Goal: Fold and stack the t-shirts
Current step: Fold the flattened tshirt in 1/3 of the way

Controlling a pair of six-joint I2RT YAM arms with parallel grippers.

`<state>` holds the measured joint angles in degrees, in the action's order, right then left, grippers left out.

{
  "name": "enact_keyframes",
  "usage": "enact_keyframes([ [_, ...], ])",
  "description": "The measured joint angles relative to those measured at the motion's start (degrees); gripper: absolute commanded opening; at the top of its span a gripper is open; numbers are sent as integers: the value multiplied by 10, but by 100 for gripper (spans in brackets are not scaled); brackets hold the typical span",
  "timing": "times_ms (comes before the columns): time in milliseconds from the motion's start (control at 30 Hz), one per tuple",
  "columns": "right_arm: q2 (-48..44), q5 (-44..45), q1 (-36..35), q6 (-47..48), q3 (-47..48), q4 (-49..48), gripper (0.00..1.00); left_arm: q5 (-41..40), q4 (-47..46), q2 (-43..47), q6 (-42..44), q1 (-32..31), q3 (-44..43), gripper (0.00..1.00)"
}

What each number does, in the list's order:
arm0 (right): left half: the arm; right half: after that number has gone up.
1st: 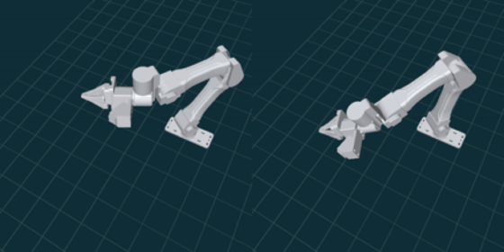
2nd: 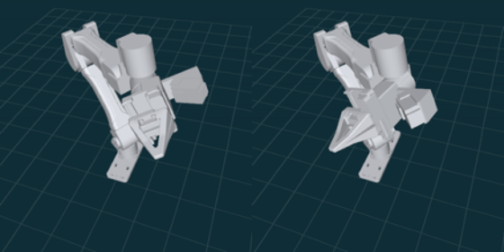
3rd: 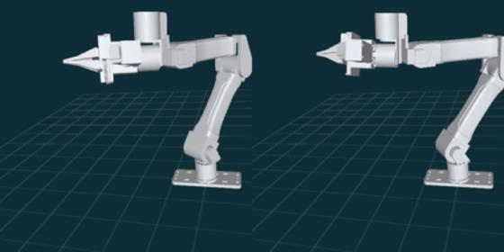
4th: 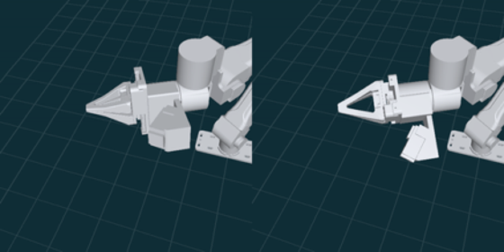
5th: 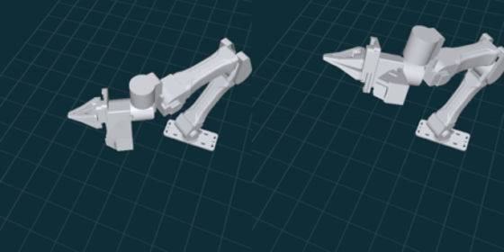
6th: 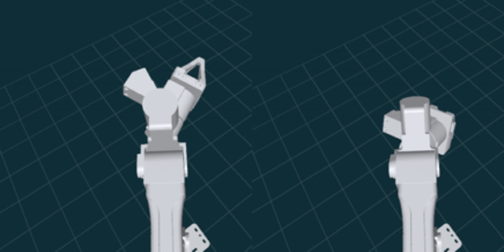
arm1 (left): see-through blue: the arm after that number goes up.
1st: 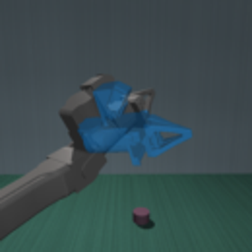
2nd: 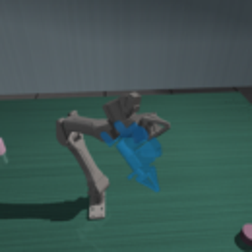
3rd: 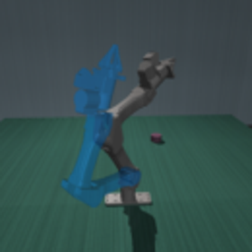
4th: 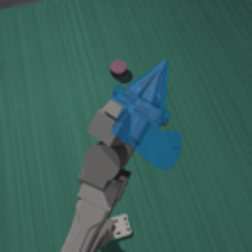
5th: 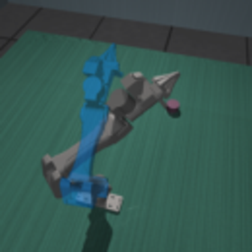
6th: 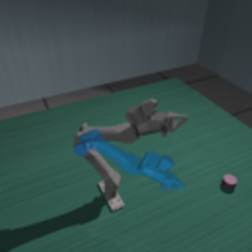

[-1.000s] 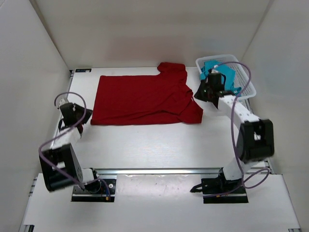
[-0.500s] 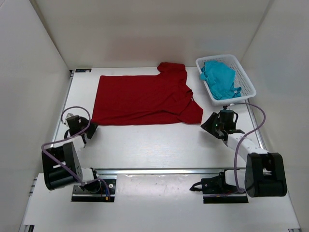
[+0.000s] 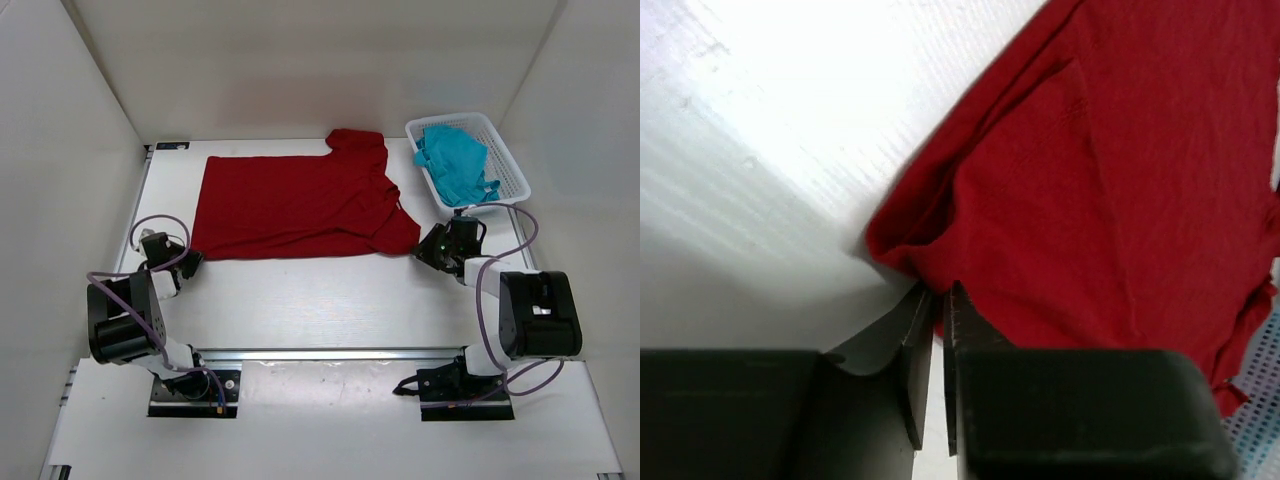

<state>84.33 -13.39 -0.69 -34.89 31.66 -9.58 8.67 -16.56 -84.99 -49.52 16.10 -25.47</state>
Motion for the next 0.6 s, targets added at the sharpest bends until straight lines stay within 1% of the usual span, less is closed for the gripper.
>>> enact_keyframes([
  [67,4,1,0,1,4,-9,23,3,-3,-10,0,-2,-4,14],
  [167,20,3,0,3,16,-18,18,5,-4,-21,2,-2,-15,4],
  [233,35,3,0,4,25,-22,11,5,-2,-26,5,-2,-21,0],
  [267,40,3,0,5,27,-23,7,5,-1,-29,6,-2,-24,0],
  [300,45,2,1,5,30,-25,6,4,0,-31,8,-3,-27,0],
  [333,48,3,1,4,31,-26,2,3,0,-31,9,-4,-28,0],
  [367,50,4,1,4,32,-26,0,2,1,-31,11,-4,-29,0],
  [600,35,27,1,3,30,-15,0,-1,34,-28,28,7,-46,0],
])
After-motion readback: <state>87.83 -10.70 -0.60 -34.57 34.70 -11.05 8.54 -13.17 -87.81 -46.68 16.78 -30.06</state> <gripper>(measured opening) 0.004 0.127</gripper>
